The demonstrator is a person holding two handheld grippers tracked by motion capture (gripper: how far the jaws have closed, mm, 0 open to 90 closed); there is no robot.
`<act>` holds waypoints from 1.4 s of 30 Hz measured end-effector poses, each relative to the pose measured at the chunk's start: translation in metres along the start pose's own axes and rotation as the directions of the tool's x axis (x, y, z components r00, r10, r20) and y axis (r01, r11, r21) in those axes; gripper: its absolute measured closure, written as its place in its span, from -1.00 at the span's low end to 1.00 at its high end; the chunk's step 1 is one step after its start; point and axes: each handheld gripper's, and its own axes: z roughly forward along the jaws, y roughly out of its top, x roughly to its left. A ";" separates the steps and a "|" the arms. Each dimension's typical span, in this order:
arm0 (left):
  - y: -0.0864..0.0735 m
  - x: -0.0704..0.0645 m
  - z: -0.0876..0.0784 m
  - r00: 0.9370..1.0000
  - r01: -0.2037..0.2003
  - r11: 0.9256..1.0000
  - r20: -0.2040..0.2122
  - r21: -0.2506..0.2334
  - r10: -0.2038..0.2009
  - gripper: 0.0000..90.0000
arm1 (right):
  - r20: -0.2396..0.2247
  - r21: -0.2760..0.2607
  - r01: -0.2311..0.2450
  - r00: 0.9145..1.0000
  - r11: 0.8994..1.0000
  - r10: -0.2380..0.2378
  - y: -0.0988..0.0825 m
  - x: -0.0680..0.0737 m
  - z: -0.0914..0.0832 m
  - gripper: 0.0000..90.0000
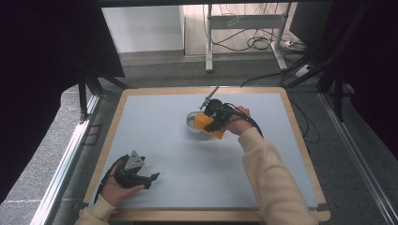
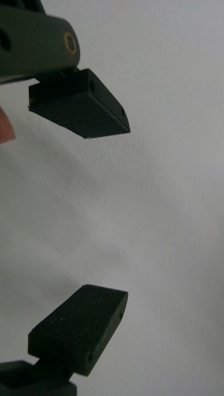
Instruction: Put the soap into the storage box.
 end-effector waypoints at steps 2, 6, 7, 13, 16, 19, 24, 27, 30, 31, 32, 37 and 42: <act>0.000 0.000 0.000 1.000 0.000 1.000 0.001 0.002 0.000 -0.61 | -0.003 -0.001 0.002 1.000 1.000 -0.002 0.001 -0.002 0.001 0.37; 0.000 0.000 0.000 1.000 0.001 1.000 0.001 0.004 -0.001 -0.61 | -0.022 -0.007 0.021 1.000 1.000 -0.022 0.004 -0.007 0.002 0.37; 0.000 0.000 0.000 1.000 0.001 1.000 0.002 0.004 -0.001 -0.61 | -0.022 -0.008 0.019 1.000 1.000 -0.019 0.005 -0.008 0.002 0.37; 0.000 0.000 0.000 1.000 0.003 1.000 0.002 0.001 -0.003 -0.61 | -0.022 -0.002 0.019 1.000 1.000 -0.019 0.010 -0.016 0.004 0.37; 0.000 0.000 0.000 1.000 0.003 1.000 0.003 0.000 -0.003 -0.61 | -0.012 0.000 0.014 1.000 1.000 -0.014 0.011 -0.020 0.006 0.37; 0.000 0.001 0.000 1.000 0.004 1.000 0.004 0.001 -0.004 -0.61 | -0.011 0.006 0.016 1.000 1.000 -0.016 0.014 -0.023 0.007 0.37; 0.000 0.001 0.000 1.000 0.006 1.000 0.006 0.000 -0.006 -0.61 | -0.011 0.003 0.027 1.000 1.000 -0.027 0.017 -0.028 0.011 0.37; 0.000 0.001 0.000 1.000 0.006 1.000 0.006 0.000 -0.006 -0.61 | -0.006 0.013 0.041 0.999 0.999 -0.041 0.019 -0.032 0.014 0.37; 0.000 0.001 0.000 1.000 0.006 1.000 0.007 0.000 -0.006 -0.61 | -0.010 0.019 0.046 0.999 0.999 -0.046 0.022 -0.035 0.016 0.37; 0.000 0.001 0.000 1.000 0.006 1.000 0.007 0.000 -0.006 -0.61 | -0.011 0.018 0.055 0.998 0.998 -0.055 0.023 -0.036 0.017 0.37; 0.000 0.001 0.000 1.000 0.007 1.000 0.007 0.000 -0.007 -0.61 | -0.013 0.018 0.060 0.998 0.998 -0.060 0.024 -0.037 0.018 0.37; -0.001 0.002 0.001 1.000 0.009 1.000 0.007 -0.001 -0.009 -0.60 | -0.031 0.014 0.085 0.996 0.996 -0.084 0.026 -0.042 0.023 0.37; 0.000 0.002 0.000 1.000 0.007 1.000 0.006 0.000 -0.007 -0.60 | -0.048 0.025 0.112 0.993 0.993 -0.110 0.033 -0.044 0.026 0.37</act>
